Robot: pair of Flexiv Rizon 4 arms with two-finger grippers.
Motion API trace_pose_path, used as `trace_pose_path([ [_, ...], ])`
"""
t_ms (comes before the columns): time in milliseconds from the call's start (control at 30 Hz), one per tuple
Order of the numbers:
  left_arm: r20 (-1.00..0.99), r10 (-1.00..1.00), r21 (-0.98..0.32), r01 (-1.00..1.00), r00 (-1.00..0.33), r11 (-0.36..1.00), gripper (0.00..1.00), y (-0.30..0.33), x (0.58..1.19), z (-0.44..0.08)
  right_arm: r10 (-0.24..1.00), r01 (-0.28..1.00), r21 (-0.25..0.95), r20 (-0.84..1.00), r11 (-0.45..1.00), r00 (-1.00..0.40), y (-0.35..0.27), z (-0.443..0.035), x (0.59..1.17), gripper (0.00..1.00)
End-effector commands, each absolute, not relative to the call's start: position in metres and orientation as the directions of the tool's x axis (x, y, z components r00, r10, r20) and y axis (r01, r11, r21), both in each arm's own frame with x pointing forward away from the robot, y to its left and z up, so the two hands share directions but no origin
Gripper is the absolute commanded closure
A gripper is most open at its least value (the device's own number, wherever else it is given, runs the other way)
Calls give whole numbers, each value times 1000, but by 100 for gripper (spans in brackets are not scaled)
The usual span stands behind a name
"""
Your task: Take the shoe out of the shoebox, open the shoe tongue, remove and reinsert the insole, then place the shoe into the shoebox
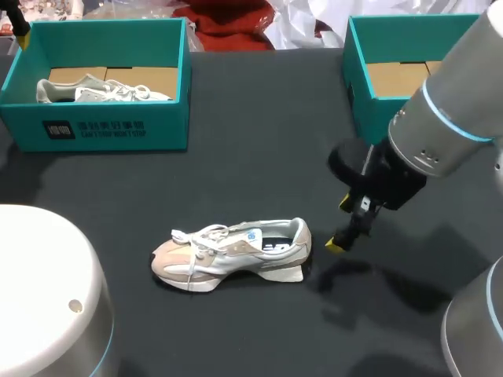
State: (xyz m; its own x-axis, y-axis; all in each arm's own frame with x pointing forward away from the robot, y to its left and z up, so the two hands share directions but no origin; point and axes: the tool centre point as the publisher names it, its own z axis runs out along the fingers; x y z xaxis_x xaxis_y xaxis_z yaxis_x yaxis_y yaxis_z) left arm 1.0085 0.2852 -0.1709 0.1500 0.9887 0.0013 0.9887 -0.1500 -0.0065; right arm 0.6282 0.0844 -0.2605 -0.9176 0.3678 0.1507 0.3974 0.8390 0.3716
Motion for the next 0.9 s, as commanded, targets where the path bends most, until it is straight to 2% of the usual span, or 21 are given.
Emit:
trace_pose_path([
  [33,3,988,-6,988,151,-151,0,286,1008,-171,326,332,716,152,614,-933,81,-278,628,0],
  [133,3,988,-6,988,151,-151,0,286,1008,-171,261,252,763,113,595,-959,82,-288,624,0],
  [200,3,988,-6,988,151,-151,0,286,1008,-171,136,193,800,140,568,-981,79,-294,622,0],
  [667,3,988,-6,988,151,-151,0,286,1008,-171,136,193,800,140,568,-981,79,-294,622,0],
  [900,3,988,-6,988,151,-151,0,286,1008,-171,99,151,857,117,493,-988,66,-321,623,0],
])
